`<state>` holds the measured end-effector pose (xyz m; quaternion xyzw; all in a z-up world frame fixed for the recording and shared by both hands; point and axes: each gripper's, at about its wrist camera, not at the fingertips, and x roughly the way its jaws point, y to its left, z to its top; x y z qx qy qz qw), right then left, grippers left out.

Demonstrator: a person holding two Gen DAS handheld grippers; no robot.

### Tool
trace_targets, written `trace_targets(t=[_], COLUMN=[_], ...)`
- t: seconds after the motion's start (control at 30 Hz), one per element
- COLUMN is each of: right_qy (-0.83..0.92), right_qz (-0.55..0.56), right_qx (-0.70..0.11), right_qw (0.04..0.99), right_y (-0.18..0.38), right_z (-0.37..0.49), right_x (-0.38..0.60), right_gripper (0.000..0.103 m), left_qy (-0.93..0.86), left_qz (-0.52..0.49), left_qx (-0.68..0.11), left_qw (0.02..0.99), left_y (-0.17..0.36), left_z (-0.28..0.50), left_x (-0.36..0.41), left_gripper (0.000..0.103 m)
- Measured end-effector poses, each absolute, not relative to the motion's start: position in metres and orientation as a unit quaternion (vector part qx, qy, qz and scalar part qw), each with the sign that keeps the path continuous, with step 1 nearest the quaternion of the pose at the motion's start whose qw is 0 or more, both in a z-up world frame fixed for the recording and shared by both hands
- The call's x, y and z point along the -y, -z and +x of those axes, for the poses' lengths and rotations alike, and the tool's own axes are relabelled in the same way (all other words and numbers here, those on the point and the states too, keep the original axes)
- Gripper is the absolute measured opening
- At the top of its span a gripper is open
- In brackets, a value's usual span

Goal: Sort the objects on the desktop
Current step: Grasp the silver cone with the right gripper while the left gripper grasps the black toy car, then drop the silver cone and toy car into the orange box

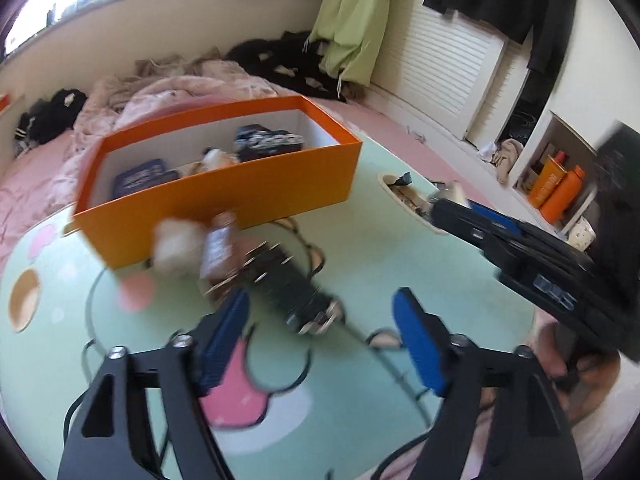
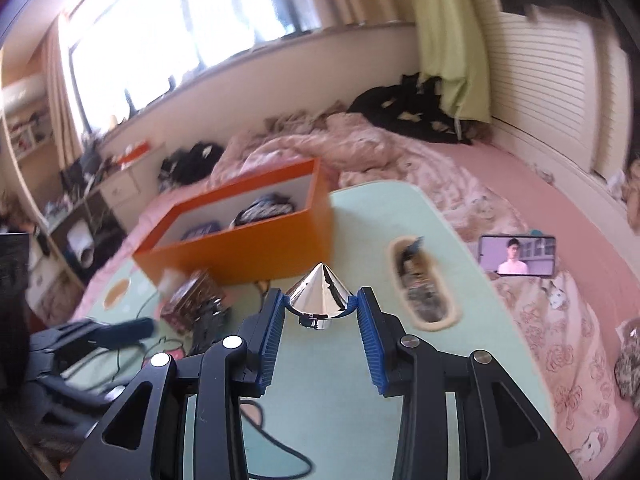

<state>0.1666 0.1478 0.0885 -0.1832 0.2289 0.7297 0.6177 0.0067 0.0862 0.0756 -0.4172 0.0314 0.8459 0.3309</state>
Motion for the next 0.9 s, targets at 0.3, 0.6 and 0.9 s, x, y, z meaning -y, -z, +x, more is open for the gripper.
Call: trace_targets(t=[0.3, 0.6, 0.9], right_qy=[-0.714, -0.736, -0.768], right_qz=[-0.164, -0.203, -0.22], right_qx=[-0.249, -0.233, -0.208], right_qw=[0.633, 0.602, 0.564], right_y=[-0.09, -0.082, -0.114], right_z=[0.203, 0.163, 0.11], right_x=[-0.144, -0.143, -0.184], right_gripper=[0.036, 0.036, 0.036], left_qy=[-0.853, -0.845, -0.865], left_qz=[-0.452, -0.423, -0.377], left_qx=[-0.053, -0.005, 0.059], left_qw=[0.254, 0.328, 0.324], left_y=[-0.043, -0.06, -0.114], left_z=[-0.019, 0.001, -0.026], left_x=[-0.098, -0.076, -0.031], left_gripper=[0.06, 0.03, 0.029])
